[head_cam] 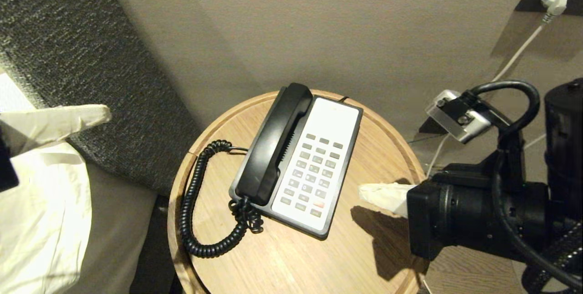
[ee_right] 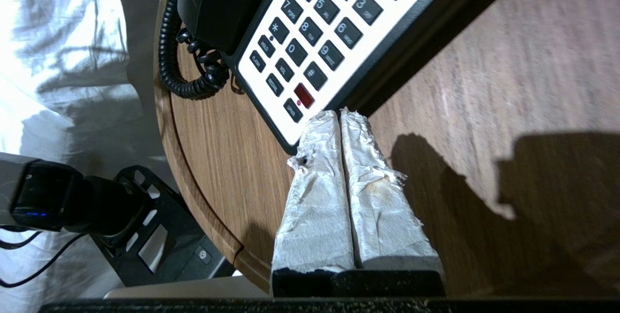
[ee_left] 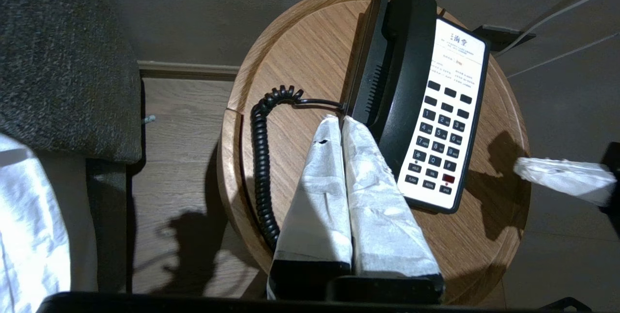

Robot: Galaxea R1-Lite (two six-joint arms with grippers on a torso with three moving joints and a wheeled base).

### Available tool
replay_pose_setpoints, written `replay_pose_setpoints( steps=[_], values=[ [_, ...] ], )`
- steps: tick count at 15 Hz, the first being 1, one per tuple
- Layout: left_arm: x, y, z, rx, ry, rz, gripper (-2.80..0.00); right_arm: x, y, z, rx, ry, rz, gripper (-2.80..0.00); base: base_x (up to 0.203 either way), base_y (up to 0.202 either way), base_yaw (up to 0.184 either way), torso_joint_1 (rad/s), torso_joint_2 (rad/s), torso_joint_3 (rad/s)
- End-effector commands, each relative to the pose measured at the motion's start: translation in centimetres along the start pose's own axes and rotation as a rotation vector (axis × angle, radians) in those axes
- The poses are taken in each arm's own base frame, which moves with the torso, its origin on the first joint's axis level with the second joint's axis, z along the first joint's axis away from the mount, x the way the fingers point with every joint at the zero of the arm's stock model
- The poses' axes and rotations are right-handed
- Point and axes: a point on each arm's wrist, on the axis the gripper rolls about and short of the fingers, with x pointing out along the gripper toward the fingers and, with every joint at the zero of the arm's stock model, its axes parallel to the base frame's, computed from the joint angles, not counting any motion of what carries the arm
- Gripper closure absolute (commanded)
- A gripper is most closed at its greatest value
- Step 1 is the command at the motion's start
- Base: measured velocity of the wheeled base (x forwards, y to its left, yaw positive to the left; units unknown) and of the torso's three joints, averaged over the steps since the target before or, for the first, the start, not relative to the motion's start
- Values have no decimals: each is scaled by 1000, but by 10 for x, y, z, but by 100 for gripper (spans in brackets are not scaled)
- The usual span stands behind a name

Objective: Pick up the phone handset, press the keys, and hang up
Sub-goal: End the call using the dial pad

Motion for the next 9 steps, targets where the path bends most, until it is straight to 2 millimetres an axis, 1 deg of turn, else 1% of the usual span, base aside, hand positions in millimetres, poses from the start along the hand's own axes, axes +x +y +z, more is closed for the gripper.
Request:
replay_pose_setpoints(
  steps=[1,5,9],
  values=[
    [-9,5,2,-16,-23,-4,0,18,4,-5,-12,34,-3,0,0,0,0,0,0,0],
    [-12,6,3,-23,-35,-9,0,31,7,-7,-22,51,-4,0,0,0,0,0,0,0],
    [-14,8,1,-28,-35,-10,0,34,15,-8,-29,61,18,0,0,0,0,0,0,0]
  ],
)
